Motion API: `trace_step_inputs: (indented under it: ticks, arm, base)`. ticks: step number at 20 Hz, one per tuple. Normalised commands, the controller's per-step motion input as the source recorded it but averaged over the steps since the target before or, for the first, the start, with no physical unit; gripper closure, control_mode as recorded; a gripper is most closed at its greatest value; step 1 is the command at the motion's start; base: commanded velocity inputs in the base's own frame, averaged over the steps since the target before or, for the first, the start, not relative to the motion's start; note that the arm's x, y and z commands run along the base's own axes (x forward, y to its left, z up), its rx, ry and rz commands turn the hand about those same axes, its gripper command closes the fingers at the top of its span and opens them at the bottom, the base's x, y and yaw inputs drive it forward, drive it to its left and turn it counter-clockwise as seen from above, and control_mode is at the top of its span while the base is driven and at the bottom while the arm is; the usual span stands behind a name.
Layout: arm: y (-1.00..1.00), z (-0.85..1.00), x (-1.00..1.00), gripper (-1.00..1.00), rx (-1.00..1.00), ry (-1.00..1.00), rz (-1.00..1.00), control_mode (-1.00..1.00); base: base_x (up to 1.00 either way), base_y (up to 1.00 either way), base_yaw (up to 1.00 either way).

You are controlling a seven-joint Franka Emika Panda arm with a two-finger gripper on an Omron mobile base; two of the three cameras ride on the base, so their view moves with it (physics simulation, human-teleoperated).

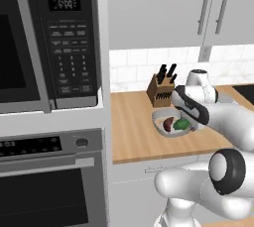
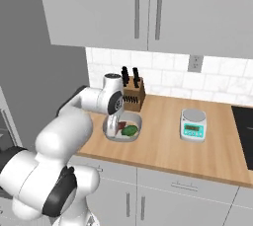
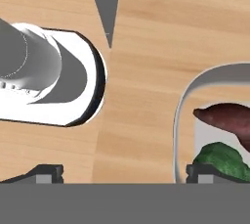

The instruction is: Take the meat container that has the shrimp and place it on the second highest rack of the freezer. Then take the vegetable container that has the potato and broccoli and place it on the highest rack of the freezer.

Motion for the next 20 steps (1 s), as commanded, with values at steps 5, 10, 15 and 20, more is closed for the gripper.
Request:
trace_step_inputs:
  ticks: [5, 10, 15, 20]
  arm:
    - [0.00, -0.33, 0.41, -1.00, 0.04, 0.06, 0.03, -1.00]
    - [0.00, -0.40, 0.39, -1.00, 0.02, 0.03, 0.04, -1.00]
    - [0.00, -0.39, 0.41, -1.00, 0.03, 0.04, 0.04, -1.00]
    - [0.00, -0.39, 0.30, -1.00, 0.03, 0.05, 0.04, -1.00]
  base:
    - [0.00, 0.00, 0.00]
    - [0.00, 0.00, 0.00]
    - [0.00, 0.00, 0.00]
    - [0.00, 0.00, 0.00]
